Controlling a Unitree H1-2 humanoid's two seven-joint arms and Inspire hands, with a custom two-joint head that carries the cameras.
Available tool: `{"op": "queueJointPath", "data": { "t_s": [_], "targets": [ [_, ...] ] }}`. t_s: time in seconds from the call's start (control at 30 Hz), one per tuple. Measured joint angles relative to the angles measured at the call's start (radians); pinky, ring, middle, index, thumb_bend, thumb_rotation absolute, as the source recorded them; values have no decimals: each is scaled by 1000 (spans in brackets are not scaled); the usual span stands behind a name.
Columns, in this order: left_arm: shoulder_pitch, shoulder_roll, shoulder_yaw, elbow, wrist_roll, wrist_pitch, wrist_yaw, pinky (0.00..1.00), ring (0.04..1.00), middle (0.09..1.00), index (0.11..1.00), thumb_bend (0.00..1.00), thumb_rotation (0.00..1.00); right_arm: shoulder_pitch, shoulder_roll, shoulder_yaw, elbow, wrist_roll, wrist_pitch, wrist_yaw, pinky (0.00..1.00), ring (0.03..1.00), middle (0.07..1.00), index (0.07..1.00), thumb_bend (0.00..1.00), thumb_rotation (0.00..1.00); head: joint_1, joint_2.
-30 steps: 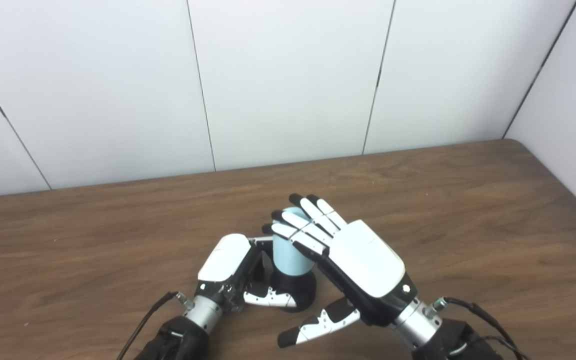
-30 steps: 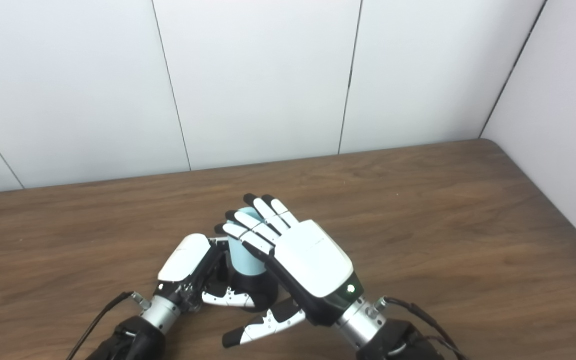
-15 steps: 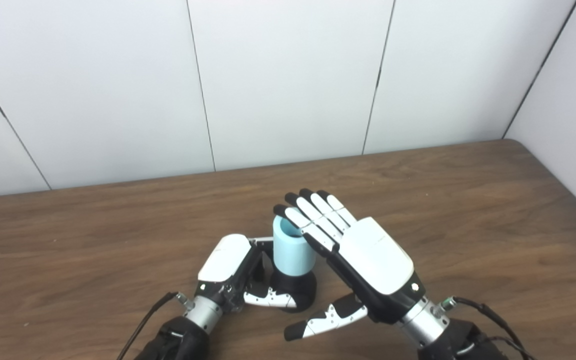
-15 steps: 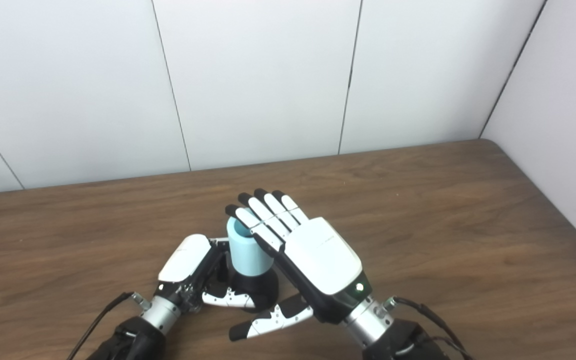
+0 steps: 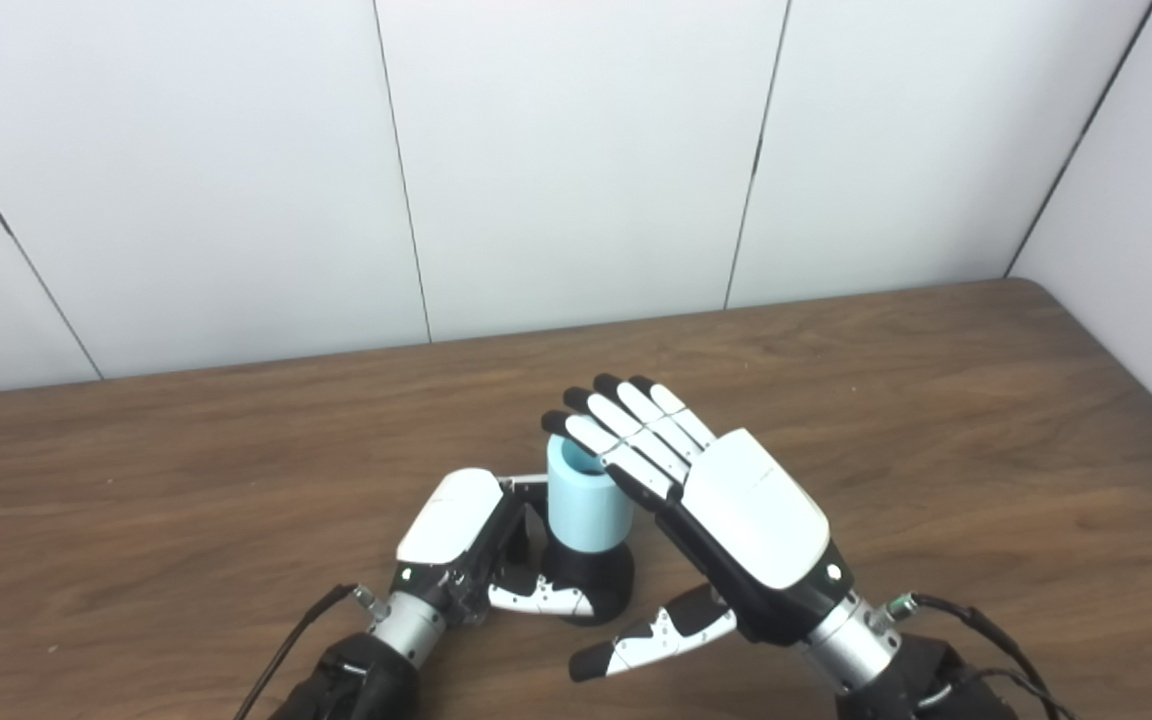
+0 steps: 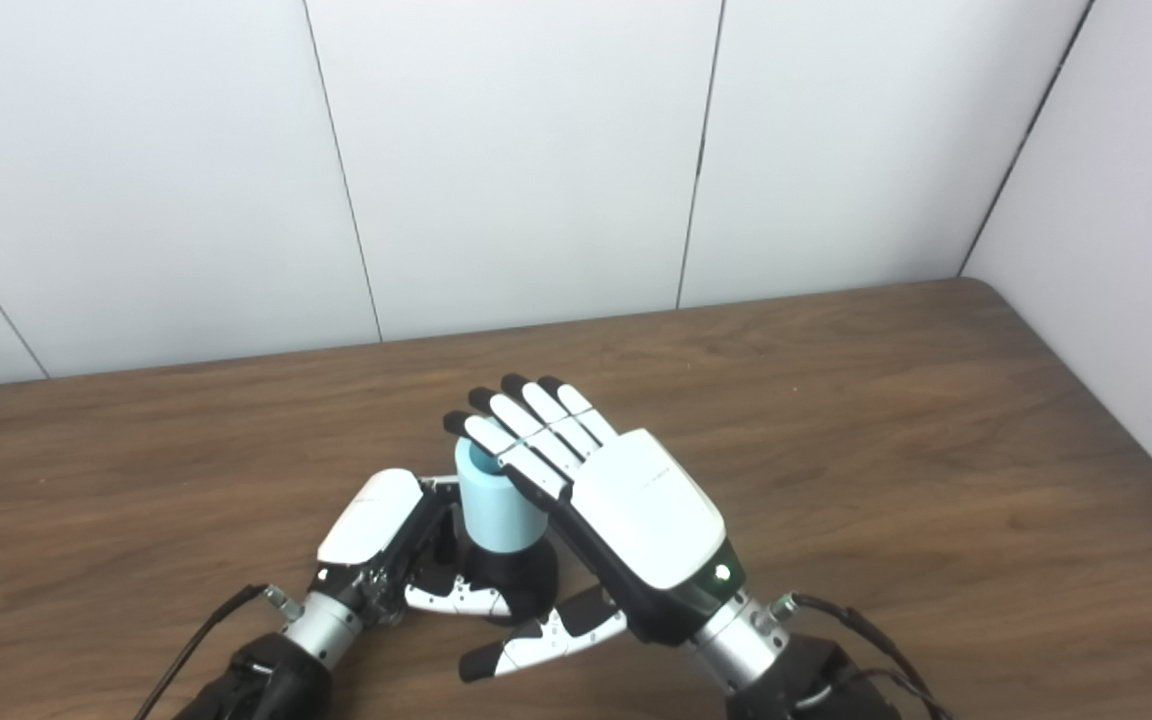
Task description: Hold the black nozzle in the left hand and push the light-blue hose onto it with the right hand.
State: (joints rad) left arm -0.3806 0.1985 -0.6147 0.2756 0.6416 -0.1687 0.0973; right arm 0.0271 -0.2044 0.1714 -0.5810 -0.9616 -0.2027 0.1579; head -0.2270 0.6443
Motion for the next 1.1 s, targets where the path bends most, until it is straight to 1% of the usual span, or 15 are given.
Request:
{"op": "queueJointPath", "data": {
  "t_s": [0.1,0.2,0.4,0.5,0.6,0.77,0.9,1.0,1.1],
  "targets": [
    [0,0,0,0,0,0,0,200,353,435,527,495,0,-2,-9,4,0,0,-1,7,907,923,914,872,827,753,0,2],
    [0,0,0,0,0,0,0,199,352,435,526,495,0,-2,-9,9,0,-2,1,33,896,914,898,853,842,750,2,5],
    [1,0,0,0,0,0,-1,190,350,431,526,495,0,-2,-6,11,-1,-10,8,54,909,891,888,848,845,733,3,8],
    [1,0,0,-1,0,0,-1,196,351,435,527,495,0,-4,-5,10,-1,-13,13,58,886,872,874,837,845,715,3,9],
    [2,0,1,-1,0,0,-2,189,351,432,525,495,0,-12,-6,11,-3,-16,22,69,865,869,871,841,845,727,3,11],
    [3,0,1,-1,0,0,-2,188,352,430,525,495,0,-14,-6,17,-16,-26,44,101,895,891,888,856,845,746,3,9],
    [4,0,1,-1,0,0,-2,194,350,433,527,495,0,-12,-8,27,-35,-42,63,150,865,918,917,871,857,765,5,12],
    [5,1,2,-4,0,2,-2,190,349,431,527,495,0,-11,-9,35,-39,-49,76,160,870,937,934,877,857,762,5,12],
    [6,1,2,-5,0,3,-2,197,349,433,529,494,0,-5,-9,44,-39,-58,80,160,856,947,945,890,853,807,5,14]
  ]
}}
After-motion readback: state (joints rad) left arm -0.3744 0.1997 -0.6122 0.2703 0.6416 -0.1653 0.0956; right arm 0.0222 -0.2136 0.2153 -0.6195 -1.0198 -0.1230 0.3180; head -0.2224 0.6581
